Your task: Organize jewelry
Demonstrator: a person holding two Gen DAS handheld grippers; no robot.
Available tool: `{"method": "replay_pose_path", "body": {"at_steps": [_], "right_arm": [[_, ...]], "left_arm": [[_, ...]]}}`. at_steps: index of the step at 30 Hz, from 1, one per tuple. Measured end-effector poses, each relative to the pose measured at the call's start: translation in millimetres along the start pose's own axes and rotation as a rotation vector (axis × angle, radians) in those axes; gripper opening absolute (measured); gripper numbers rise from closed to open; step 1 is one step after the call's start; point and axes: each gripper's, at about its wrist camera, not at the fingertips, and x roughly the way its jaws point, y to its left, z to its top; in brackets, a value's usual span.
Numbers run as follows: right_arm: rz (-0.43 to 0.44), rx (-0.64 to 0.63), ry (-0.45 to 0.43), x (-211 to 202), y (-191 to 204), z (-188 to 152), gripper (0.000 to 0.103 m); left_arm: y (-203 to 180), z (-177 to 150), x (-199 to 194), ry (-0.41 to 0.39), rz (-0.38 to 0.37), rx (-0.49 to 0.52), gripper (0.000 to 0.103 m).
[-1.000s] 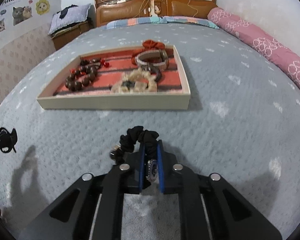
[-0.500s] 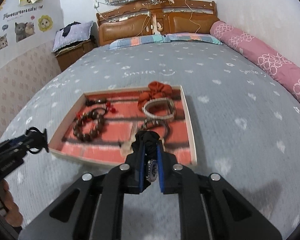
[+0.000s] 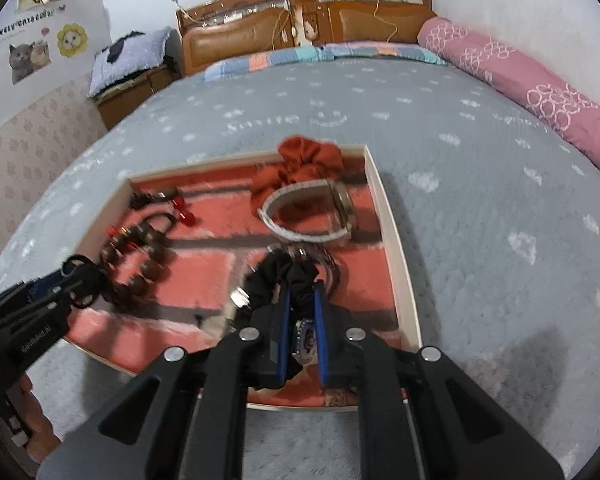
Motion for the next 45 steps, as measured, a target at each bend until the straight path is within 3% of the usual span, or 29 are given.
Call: {"method": "replay_pose_path", "body": {"at_steps": [10,17,19,21,26,30,33,38,45], "right_arm": [[-0.028,-0.037,0.023,12,4,-9,0.014],[-0.037,-0.058,0.041,11,3,-13,0.017],[-0.035,-0.042,0.042,8,-1,-12,0.030],[-0.034,-0.023,0.023,2,-5,-11,0.057],[-0.032,-0.009,-0.022,-19,-10,-6,0.059],[-0.063,-0.029,-0.068,-37,-8,-10,0.083],[-0.067,-0.029,-0.095,-50,-6,-20,0.091],[-0.090,-0.058,-0.133,-72,4,-43,0.093],[-0.113,-0.111,-0.176,-114,18,-79,0.099]], "left_arm": [[-6,-12,-1,-0.008,0.030,0.047,0.039],[2,-17,-6,-0.004,0.040,0.032,0.063],[3,-18,-10,-0.007,0.037,0.032,0.066],[4,-18,-17,-0.015,0.035,0.028,0.074],[9,-15,-36,-0.039,0.036,0.008,0.084],[17,-15,-59,-0.078,0.066,-0.009,0.098],[24,-22,-78,-0.096,0.079,-0.022,0.098],[33,-47,-113,-0.136,0.146,-0.035,0.098],[43,-89,-146,-0.098,0.170,-0.045,0.098]]}}
